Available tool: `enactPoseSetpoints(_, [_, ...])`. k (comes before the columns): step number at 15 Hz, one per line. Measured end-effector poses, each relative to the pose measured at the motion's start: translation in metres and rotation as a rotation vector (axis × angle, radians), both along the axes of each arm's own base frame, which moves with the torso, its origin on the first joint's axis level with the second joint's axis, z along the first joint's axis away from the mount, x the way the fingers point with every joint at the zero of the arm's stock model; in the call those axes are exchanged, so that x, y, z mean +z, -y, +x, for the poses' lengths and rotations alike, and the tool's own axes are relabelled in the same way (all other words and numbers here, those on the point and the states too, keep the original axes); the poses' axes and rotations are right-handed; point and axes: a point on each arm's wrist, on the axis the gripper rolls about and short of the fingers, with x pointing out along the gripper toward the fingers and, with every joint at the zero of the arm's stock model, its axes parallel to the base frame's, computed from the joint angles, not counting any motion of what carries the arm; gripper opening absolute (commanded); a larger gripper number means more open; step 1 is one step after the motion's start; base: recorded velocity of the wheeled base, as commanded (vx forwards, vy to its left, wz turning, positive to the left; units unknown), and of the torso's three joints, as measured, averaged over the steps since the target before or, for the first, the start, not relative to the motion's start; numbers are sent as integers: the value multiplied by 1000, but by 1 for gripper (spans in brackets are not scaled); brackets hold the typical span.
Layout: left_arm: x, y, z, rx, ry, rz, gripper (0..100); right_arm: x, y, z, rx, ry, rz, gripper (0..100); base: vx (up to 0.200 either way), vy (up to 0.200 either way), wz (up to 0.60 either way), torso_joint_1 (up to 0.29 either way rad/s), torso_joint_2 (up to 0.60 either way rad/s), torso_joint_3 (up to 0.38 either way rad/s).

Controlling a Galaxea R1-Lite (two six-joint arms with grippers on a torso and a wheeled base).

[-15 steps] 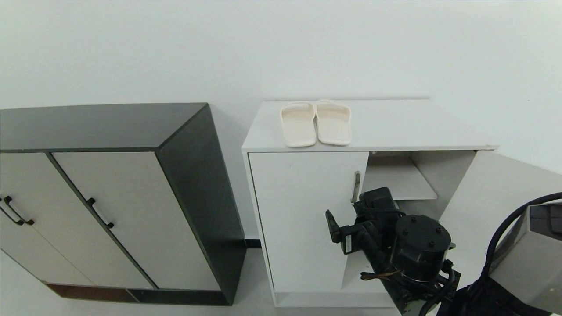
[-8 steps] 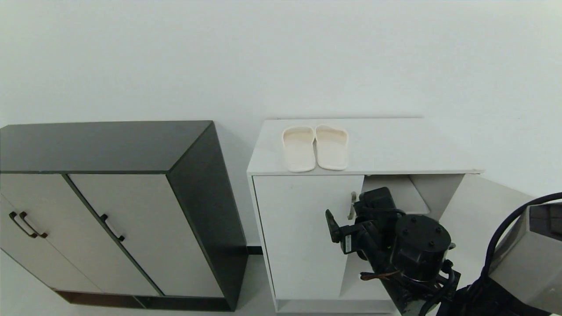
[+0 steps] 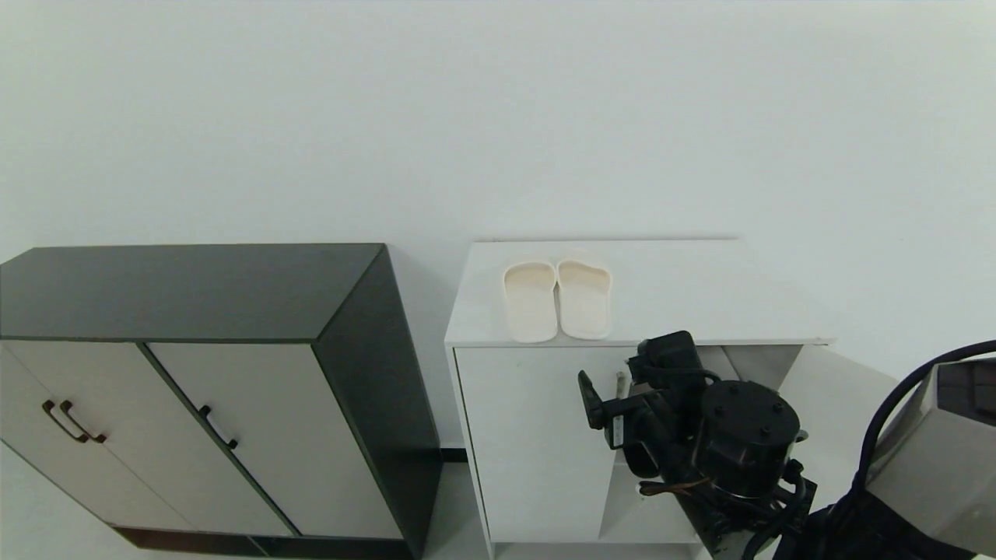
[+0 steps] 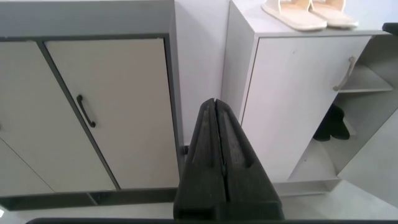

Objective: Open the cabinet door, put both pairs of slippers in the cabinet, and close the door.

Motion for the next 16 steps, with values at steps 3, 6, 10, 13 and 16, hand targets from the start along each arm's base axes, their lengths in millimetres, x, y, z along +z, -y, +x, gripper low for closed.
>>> enactPoseSetpoints(3, [0,0,0,0,0,1,0,-2,-2,1,17,-1,-6,100,0,0,0,19,-33,-20])
enactPoseSetpoints(6, [0,0,0,0,0,2,0,-1,-10,4,56,-23,-17,100,0,0,0,0,0,0])
enactPoseSetpoints(10, [0,0,0,0,0,7,0,10,-30,15,30,-180,-14,100,0,0,0,0,0,0])
enactPoseSetpoints(13, [0,0,0,-1,0,6,0,30,-43,24,-66,-275,51,100,0,0,0,0,0,0])
enactPoseSetpoints(16, [0,0,0,-1,0,4,0,41,-49,26,-78,-282,116,100,0,0,0,0,0,0])
